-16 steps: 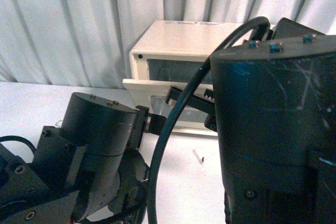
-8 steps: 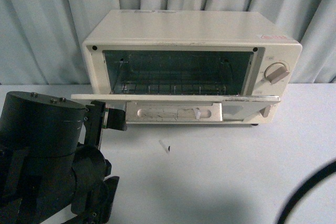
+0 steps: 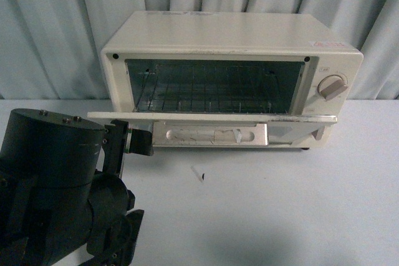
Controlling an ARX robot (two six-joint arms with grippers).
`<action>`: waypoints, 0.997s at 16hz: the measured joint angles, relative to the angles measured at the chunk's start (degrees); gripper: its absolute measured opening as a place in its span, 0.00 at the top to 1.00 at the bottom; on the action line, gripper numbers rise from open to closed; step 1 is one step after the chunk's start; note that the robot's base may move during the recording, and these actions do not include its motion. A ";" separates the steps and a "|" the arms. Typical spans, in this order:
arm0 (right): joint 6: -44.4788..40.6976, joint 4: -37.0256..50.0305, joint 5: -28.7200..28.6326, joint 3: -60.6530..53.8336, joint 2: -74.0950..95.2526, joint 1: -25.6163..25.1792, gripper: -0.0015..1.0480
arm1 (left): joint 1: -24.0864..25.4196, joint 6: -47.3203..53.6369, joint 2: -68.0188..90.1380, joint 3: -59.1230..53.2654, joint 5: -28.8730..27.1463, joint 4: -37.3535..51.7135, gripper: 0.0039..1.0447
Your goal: Open oven
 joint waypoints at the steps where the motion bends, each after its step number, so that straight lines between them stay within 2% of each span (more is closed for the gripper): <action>1: -3.65 3.65 -4.66 0.02 -2.86 -1.20 0.59 | 0.07 0.00 0.00 0.00 0.02 -0.07 0.06; 2: -9.88 12.98 -11.85 0.11 -6.10 -1.75 0.68 | 0.15 -0.02 0.02 0.09 -0.35 -0.04 0.06; 3: -14.56 11.04 -18.60 0.09 -8.76 -1.36 0.78 | 0.11 -0.02 0.04 0.09 -0.02 -0.09 0.06; 5: -18.51 6.54 -20.41 0.46 -8.11 -1.31 0.94 | 0.11 -0.04 0.07 0.09 -0.07 -0.13 0.06; 6: -19.80 4.02 -20.46 0.55 -9.92 -1.31 0.98 | 0.11 -0.02 0.07 0.09 -0.07 -0.07 0.06; 7: -20.15 -1.46 -20.46 0.55 -14.12 -1.31 0.98 | 0.11 -0.02 0.07 0.09 -0.07 -0.07 0.06; 8: -20.50 -2.62 -20.46 0.55 -18.03 -1.31 0.98 | 0.11 -0.02 0.07 0.09 -0.07 -0.07 0.06; 16: -21.29 -3.02 -20.46 0.57 -18.01 -1.31 0.98 | 0.11 -0.04 0.07 0.09 -0.17 -0.11 0.06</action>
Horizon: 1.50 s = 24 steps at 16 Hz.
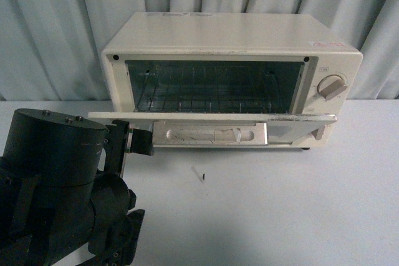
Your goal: Open oven
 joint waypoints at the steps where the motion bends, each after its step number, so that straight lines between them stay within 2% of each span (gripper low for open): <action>1: -0.07 -0.02 -0.02 0.00 0.00 0.00 0.92 | 0.00 0.00 0.00 0.00 0.00 0.00 0.06; 7: -0.07 0.00 -0.02 0.00 0.00 0.00 0.35 | 0.00 0.00 0.00 0.00 0.00 0.00 0.06; 8: -0.07 0.00 0.00 0.00 0.00 0.00 0.25 | 0.13 4.44 1.64 -1.68 -1.03 8.90 0.06; 10: -0.04 0.00 0.00 0.00 0.00 -0.02 0.06 | 2.19 21.33 2.60 -8.09 -0.63 21.22 0.06; 12: -0.07 0.00 -0.02 0.00 0.00 0.00 0.07 | 5.90 33.94 1.64 -14.82 0.72 28.00 0.06; 16: -0.04 0.00 -0.02 0.00 0.00 0.00 0.06 | 16.02 39.67 -0.33 -25.57 3.37 28.13 0.06; 17: -0.04 0.00 -0.02 0.00 0.00 0.00 0.06 | 17.57 46.99 3.65 -25.70 1.66 29.77 0.14; 18: -0.04 0.00 -0.04 0.00 0.00 0.00 0.06 | 18.86 58.47 7.34 -26.43 1.29 33.46 0.25; 20: -0.04 -0.07 -0.02 0.00 0.00 0.00 0.06 | 19.26 78.18 1.88 -31.10 2.43 28.57 0.44; 22: -0.07 -0.02 -0.04 -0.02 0.00 0.00 0.06 | 21.42 88.94 -5.86 -36.26 4.79 27.30 0.63; 24: -0.07 -0.04 -0.02 0.00 0.00 0.00 0.06 | 24.00 92.61 -16.17 -37.05 6.14 28.06 0.82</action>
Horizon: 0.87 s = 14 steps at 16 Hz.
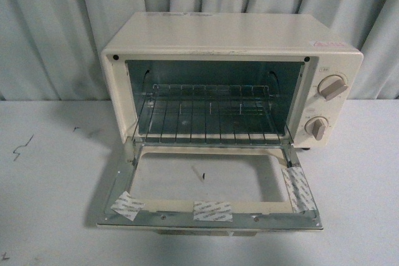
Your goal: Open oven
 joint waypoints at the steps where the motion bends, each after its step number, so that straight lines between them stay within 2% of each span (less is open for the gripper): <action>1: 0.00 0.00 -0.04 0.00 0.00 0.00 0.06 | -0.09 0.94 -5.38 -0.11 0.48 -0.09 0.93; 2: 0.00 0.07 -0.04 0.00 0.00 0.00 0.06 | -0.11 1.62 -11.08 -0.13 0.52 -0.15 0.98; 4: 0.02 0.02 -0.02 0.00 0.00 0.00 0.06 | -0.13 1.97 -24.50 -0.15 0.57 -0.07 0.99; 5: 0.00 0.02 -0.02 0.00 0.00 0.00 0.06 | -0.11 1.97 -38.14 -0.15 0.55 -8.26 0.99; 7: 0.00 0.02 -0.02 0.00 0.00 0.00 0.06 | -0.15 1.97 -50.77 -0.15 0.61 -20.20 0.99; 14: 0.02 0.02 -0.02 -0.02 0.00 0.00 0.06 | -0.15 1.97 -74.07 0.15 0.61 -43.76 0.99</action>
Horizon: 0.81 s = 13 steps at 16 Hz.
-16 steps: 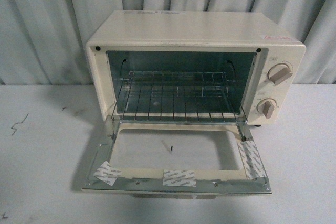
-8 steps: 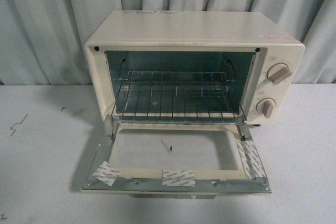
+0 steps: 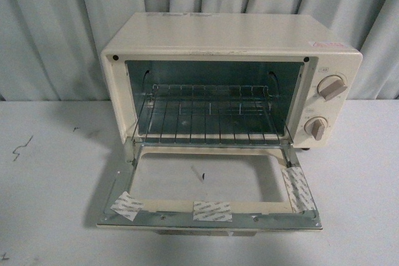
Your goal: Open oven
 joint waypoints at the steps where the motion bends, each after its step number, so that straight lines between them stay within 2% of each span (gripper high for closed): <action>1: 0.00 0.00 0.00 0.00 0.00 0.00 0.06 | 0.00 0.02 -3.85 0.24 0.09 -5.73 0.99; 6: 0.00 0.00 0.00 0.02 0.00 0.00 0.06 | 0.00 0.02 -11.67 0.24 0.04 -13.40 0.99; 13: -0.02 0.00 0.00 0.02 0.00 0.00 0.06 | 0.00 0.02 -17.97 0.24 0.02 -19.80 0.99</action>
